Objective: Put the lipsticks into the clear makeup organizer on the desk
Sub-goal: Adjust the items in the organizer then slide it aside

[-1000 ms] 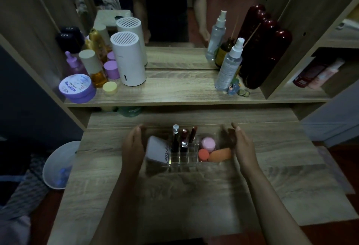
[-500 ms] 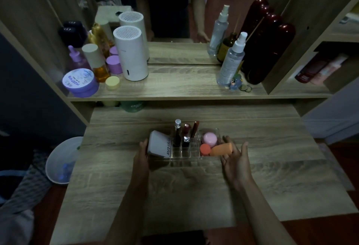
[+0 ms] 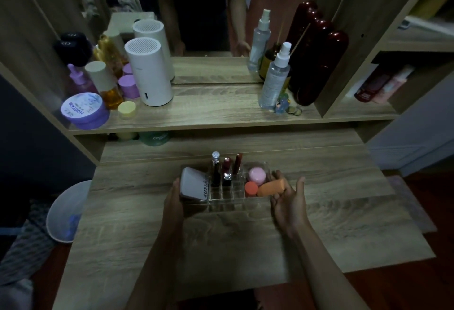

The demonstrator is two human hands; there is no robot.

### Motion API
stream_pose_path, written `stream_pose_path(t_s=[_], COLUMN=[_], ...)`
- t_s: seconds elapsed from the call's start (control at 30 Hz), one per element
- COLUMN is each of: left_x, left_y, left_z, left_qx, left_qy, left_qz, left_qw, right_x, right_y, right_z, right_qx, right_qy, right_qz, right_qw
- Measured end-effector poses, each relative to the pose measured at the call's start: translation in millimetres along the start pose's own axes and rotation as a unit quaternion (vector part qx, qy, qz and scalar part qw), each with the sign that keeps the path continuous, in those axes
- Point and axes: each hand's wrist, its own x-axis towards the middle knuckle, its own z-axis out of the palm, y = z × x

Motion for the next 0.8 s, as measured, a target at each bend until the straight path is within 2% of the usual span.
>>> stream_pose_path(t_s=[0.1,0.4,0.53,0.63,0.73,0.8], left_x=[-2.8,-24.2,-32.7,-35.9,-37.2,-41.2], left_y=[-3.9,-3.6,-6.2,-1.6,1.2,3.7], left_z=[11.7,80.0,116.2,148.0,183.9,199.4], left_qx=[0.113,0.13,0.107,0.16,0.16,0.145], left_qy=[-0.016,-0.071,-0.09,-0.099,-0.089,-0.096], left_qz=[0.056,0.08,0.059,0.053,0.016,0.036], left_qw=[0.992,0.986,0.988,0.981,0.983,0.984], right_x=[1.6,6.8,10.1,14.7,20.5,24.2], right_y=[-7.3,-51.8,-75.1,-94.9,-114.2,-126.3], right_z=[-8.7,-64.2,-96.0,-114.9,-133.8,-145.6], right_qx=[-0.007,-0.008,-0.022,-0.01,-0.003,0.003], right_qy=[0.01,0.036,0.043,0.054,0.059,0.062], right_qz=[-0.012,-0.029,-0.037,-0.05,-0.052,-0.049], right_qw=[1.0,0.999,0.998,0.997,0.997,0.997])
